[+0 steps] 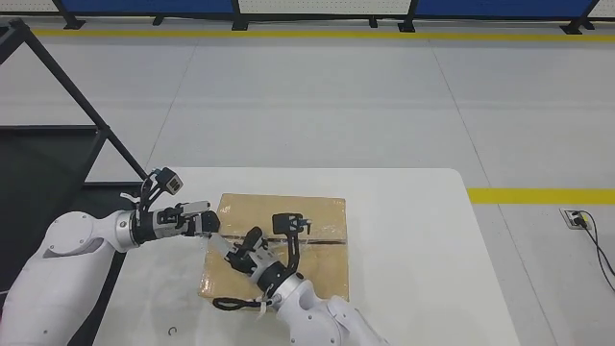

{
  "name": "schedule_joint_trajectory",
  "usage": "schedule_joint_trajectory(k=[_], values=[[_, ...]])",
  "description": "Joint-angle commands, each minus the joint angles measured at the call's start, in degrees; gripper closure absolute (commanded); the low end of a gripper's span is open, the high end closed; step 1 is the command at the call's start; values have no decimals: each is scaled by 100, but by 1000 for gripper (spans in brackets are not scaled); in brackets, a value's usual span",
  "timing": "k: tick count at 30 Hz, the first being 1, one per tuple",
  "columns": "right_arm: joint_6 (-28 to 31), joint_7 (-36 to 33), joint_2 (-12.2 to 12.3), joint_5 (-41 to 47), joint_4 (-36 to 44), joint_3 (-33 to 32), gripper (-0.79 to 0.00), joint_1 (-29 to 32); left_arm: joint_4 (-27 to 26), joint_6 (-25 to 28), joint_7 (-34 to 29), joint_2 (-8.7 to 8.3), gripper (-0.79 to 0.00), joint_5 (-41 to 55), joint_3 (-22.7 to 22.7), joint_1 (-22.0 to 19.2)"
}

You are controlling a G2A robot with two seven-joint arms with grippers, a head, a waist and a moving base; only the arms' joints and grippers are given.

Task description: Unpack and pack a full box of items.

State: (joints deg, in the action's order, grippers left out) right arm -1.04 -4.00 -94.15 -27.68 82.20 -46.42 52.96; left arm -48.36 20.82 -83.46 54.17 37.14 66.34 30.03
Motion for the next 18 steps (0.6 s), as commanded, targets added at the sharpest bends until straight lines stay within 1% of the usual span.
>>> schedule_joint_trajectory(k=[1,9,18], values=[[-5,29,-16,27,-32,-21,-785,-7,0,4,4,0,-785,22,8,21],[-14,289,-96,211,-221,-150,-785,-93,-25,-9,-9,0,-785,51,24,88],[-53,146,-183,317,-540,-144,-785,-231,-99,37,120,-44,-785,77,192,186]])
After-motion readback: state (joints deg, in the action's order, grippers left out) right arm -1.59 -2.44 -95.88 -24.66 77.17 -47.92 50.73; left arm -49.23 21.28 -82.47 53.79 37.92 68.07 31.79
